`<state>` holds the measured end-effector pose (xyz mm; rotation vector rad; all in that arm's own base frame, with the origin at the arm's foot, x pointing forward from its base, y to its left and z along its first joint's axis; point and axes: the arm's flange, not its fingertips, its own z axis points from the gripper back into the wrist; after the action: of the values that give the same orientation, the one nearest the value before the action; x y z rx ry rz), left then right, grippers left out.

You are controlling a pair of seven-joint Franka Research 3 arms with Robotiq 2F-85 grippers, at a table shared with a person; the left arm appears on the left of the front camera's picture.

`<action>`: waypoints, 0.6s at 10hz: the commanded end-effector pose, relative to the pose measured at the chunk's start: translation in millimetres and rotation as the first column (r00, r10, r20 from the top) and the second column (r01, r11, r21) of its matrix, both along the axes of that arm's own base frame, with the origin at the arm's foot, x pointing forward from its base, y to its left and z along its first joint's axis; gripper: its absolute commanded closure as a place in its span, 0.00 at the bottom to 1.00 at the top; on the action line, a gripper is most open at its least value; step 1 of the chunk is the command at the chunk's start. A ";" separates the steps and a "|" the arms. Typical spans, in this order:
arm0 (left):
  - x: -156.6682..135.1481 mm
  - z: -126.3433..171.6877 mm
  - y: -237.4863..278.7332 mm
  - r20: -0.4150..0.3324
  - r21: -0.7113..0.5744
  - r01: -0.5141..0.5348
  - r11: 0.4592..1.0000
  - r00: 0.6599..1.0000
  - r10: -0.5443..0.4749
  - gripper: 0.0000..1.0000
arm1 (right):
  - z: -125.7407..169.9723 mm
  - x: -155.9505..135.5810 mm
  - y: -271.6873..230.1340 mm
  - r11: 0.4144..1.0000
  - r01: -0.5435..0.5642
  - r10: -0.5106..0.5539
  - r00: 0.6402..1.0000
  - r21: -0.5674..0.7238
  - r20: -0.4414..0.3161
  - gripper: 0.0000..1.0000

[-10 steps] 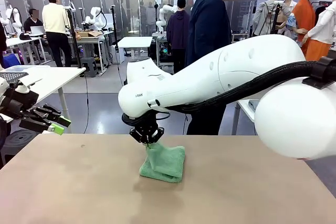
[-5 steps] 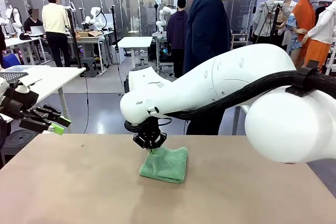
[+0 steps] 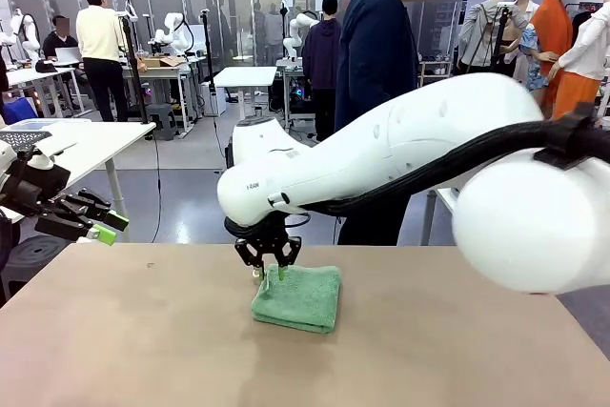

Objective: Fold the towels and place them in the basket.
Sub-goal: When a person lays out a Towel with hook on the table, fold it in half twice.

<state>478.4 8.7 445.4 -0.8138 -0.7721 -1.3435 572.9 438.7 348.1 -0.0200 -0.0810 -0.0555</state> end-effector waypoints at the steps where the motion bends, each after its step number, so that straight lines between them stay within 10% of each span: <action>1: 0.1 1.6 1.5 0.004 -0.008 0.010 1.000 1.000 -0.010 0.44 | 7.5 -41.8 -49.4 0.999 -0.016 0.015 0.999 0.030 0.036 0.22; 6: 0.1 1.6 1.5 0.004 -0.008 0.010 1.000 1.000 -0.010 0.44 | 3.2 -99.7 -173.5 0.974 0.027 -0.058 0.990 0.225 0.129 0.22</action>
<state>478.5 9.1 445.1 -0.8138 -0.7716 -1.3429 489.5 278.7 354.5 0.1131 -0.1880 -0.1031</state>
